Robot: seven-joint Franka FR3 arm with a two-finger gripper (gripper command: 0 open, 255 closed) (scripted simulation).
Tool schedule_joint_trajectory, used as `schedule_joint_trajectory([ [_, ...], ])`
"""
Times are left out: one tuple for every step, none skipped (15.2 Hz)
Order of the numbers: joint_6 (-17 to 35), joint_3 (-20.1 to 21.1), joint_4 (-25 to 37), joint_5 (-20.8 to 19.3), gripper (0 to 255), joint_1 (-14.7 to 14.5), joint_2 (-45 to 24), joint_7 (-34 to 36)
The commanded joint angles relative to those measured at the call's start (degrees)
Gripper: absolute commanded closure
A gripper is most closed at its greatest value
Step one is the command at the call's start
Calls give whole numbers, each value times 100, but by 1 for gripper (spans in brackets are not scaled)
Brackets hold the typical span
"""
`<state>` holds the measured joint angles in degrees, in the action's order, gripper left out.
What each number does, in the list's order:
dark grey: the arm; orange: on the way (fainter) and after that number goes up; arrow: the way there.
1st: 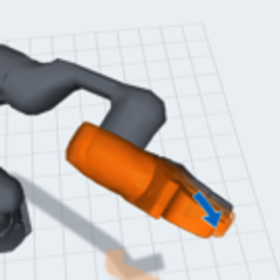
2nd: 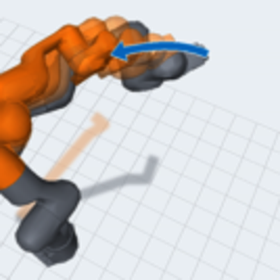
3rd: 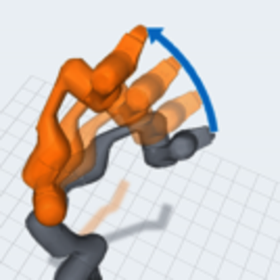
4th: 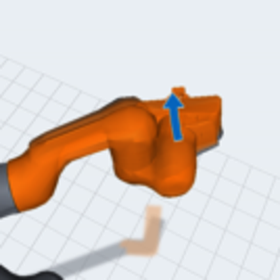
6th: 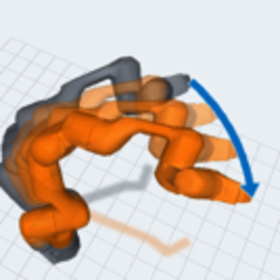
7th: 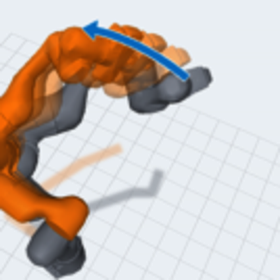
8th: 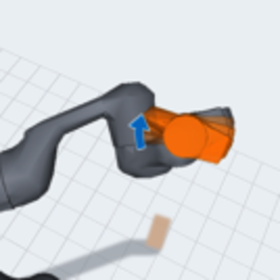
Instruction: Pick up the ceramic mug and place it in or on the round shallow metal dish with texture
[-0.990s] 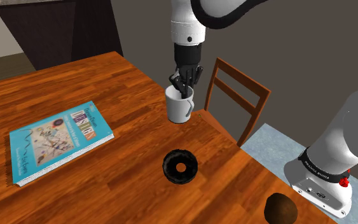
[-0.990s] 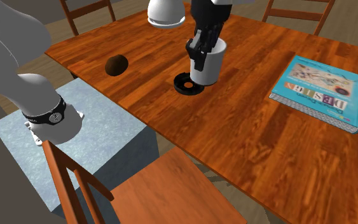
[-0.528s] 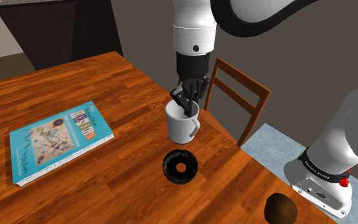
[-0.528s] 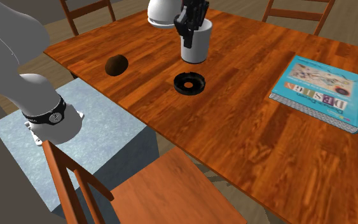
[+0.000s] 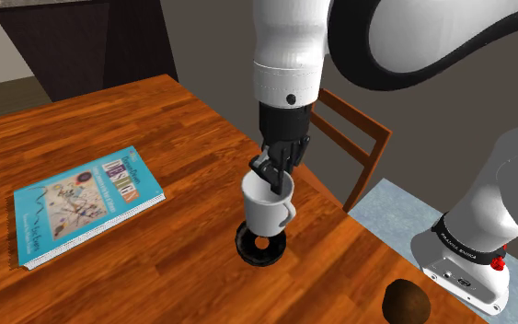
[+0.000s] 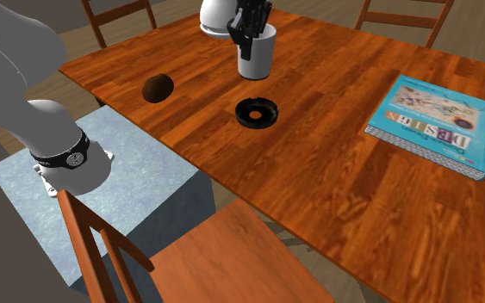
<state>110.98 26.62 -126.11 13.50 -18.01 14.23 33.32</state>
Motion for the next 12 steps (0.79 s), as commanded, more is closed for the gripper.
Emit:
schedule_joint_trajectory([
  [167, 26, -120, 2, 255, -7, -44, 2],
  [246, 36, -176, 1, 255, -9, -69, -1],
  [326, 46, -231, 0, 255, -10, -94, -3],
  [406, 57, -285, -2, 255, -11, -122, -5],
  [486, 67, -338, -4, 255, -13, -150, -6],
  [567, 78, -390, -7, 255, -14, -181, -7],
  [647, 88, -440, -11, 255, -15, -212, -7],
  [728, 99, -490, -15, 255, -15, -246, -7],
  [810, 110, -538, -20, 255, -16, -280, -7],
  [891, 120, -585, -26, 255, -17, -317, -6],
  [973, 131, -631, -33, 255, -17, -355, -4],
  [1055, 142, -676, -40, 255, -17, -394, -2],
])
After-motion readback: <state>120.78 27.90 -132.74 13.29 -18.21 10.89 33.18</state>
